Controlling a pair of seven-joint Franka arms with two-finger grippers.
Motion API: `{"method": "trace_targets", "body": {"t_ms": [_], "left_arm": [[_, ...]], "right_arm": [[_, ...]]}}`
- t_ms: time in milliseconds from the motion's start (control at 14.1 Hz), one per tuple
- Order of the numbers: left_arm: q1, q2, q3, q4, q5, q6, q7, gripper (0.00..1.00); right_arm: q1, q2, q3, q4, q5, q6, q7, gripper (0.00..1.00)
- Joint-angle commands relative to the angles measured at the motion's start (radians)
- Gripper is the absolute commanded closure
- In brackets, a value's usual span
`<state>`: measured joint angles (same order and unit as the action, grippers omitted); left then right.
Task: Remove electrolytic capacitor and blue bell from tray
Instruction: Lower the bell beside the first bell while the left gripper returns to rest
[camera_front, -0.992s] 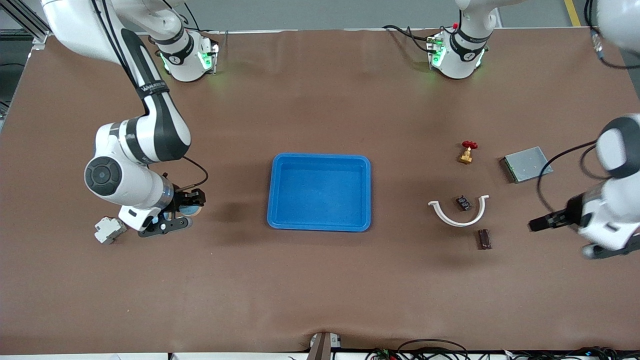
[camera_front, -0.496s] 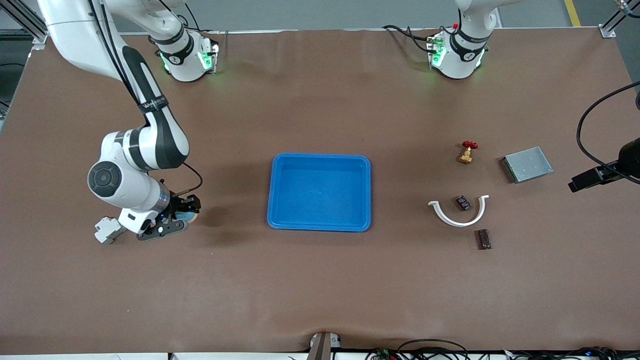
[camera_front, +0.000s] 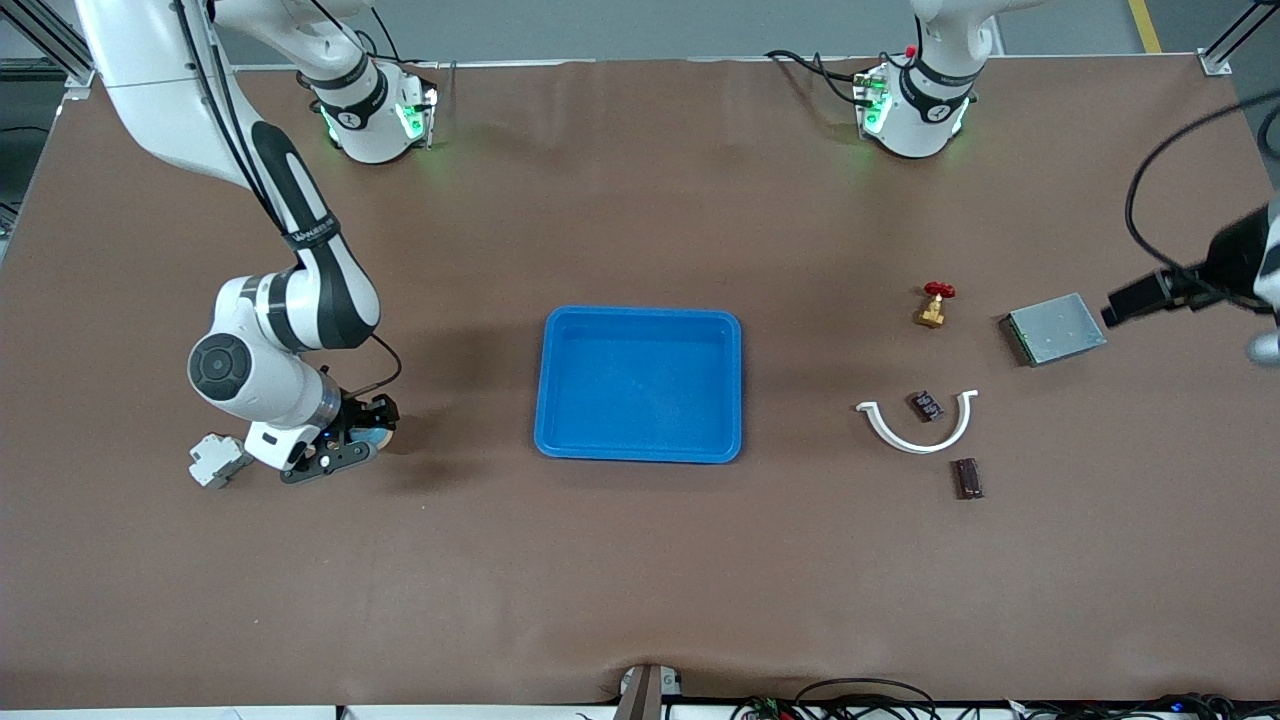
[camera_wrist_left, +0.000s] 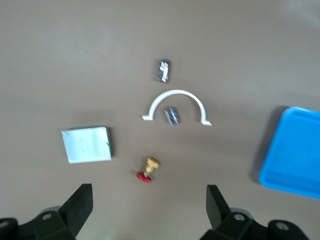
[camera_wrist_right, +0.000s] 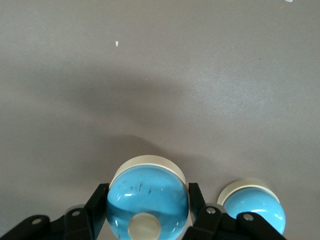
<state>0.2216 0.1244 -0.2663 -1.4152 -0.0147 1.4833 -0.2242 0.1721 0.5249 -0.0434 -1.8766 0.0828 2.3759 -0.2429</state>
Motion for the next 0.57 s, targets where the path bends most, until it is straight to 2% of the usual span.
{"method": "trace_targets", "body": {"t_ms": [0,213,284,496], "left_arm": [[0.002,-0.020,-0.010,-0.016,-0.007,-0.014,0.006,0.00],[-0.004,-0.008,-0.011,0.019,0.090,-0.012,0.019,0.00],[-0.005,-0.003,-0.011,0.048,0.101,-0.014,0.017,0.00],[0.002,-0.015,-0.027,0.045,0.098,-0.017,0.009,0.00]], "right_arm": [[-0.022,0.021,0.019,0.010,-0.009,0.031,-0.015,0.96],[-0.023,0.047,0.019,0.031,-0.009,0.033,-0.018,0.96],[-0.022,0.049,0.019,0.033,-0.009,0.034,-0.018,0.96],[-0.022,0.067,0.019,0.042,-0.009,0.039,-0.018,0.96]]}}
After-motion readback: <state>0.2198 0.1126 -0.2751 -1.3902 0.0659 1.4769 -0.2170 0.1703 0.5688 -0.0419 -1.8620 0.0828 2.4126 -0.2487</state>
